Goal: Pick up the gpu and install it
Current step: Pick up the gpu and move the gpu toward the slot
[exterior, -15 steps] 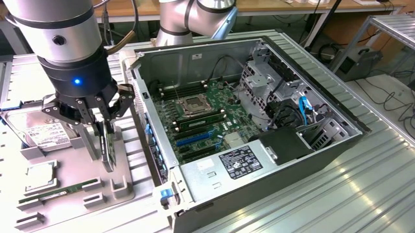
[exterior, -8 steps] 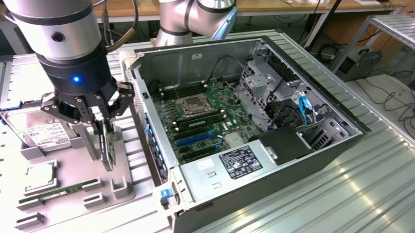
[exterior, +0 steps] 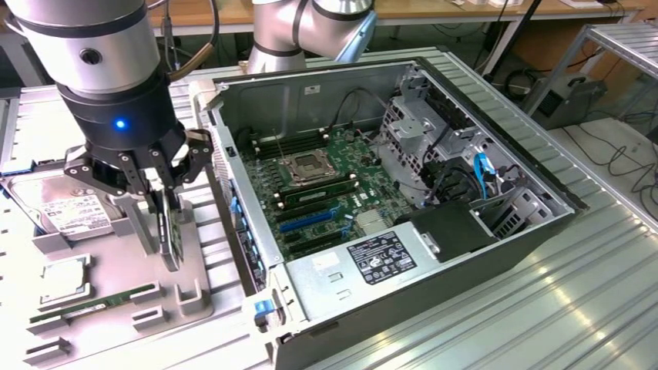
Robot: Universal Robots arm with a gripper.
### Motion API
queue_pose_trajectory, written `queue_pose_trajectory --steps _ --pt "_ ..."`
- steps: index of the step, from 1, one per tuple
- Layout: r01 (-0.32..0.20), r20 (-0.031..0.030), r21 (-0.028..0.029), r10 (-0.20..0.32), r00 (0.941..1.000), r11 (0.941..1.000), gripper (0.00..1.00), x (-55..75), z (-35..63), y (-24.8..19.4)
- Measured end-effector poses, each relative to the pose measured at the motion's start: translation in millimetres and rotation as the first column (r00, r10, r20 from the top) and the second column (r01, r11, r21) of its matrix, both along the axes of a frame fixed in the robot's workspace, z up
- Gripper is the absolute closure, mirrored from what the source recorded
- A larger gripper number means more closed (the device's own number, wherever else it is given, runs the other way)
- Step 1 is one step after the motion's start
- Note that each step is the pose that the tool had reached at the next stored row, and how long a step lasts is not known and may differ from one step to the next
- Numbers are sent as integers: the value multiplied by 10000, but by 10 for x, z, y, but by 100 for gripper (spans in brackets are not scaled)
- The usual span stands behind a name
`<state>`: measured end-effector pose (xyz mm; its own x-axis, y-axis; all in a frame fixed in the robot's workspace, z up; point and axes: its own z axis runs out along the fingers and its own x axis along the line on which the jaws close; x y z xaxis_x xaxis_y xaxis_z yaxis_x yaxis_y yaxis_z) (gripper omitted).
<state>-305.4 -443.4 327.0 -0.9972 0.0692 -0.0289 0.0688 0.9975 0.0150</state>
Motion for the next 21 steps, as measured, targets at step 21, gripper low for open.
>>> queue_pose_trajectory --steps 21 --pt "0 0 0 0 10000 10000 74 0 48 0"
